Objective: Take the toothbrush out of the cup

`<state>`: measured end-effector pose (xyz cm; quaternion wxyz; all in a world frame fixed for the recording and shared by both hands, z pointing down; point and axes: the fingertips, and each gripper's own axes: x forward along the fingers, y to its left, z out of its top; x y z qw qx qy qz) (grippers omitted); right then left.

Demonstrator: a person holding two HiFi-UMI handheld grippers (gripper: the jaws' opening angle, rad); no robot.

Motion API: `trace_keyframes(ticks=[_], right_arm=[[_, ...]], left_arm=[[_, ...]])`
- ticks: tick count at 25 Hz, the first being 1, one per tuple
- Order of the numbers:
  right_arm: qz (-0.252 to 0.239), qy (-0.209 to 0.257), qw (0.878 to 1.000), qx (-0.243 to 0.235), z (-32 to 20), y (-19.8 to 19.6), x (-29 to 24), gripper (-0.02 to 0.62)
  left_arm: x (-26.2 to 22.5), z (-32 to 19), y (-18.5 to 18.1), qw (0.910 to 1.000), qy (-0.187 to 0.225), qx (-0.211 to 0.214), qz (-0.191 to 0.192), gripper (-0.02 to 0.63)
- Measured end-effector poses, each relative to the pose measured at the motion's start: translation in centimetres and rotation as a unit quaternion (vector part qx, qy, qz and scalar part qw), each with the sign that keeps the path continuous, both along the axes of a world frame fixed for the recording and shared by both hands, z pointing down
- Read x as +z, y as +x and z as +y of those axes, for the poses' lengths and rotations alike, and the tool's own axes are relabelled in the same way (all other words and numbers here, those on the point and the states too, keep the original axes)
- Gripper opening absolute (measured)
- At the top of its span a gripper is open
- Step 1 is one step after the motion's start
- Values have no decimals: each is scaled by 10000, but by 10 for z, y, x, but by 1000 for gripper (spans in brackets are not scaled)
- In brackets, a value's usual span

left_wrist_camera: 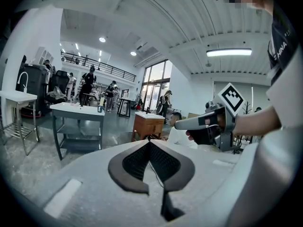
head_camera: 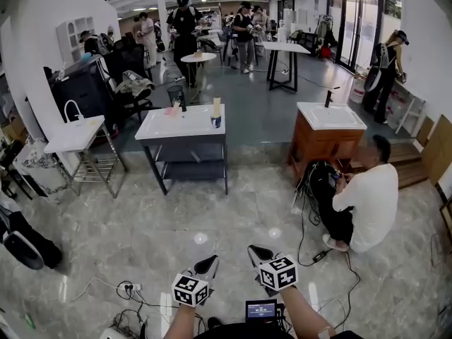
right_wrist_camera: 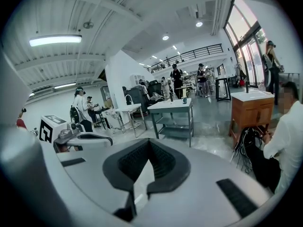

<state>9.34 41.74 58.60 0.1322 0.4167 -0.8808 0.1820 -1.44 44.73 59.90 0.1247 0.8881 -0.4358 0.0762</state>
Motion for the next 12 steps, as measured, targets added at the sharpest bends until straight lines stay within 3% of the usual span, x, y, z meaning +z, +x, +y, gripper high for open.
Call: trace_keyframes(ticks=[12], right_arm=[[-227,-100,9997,50,-5,18,1,9]], left_arm=[[5,-3,12,9999,-117,-82,-20,9]])
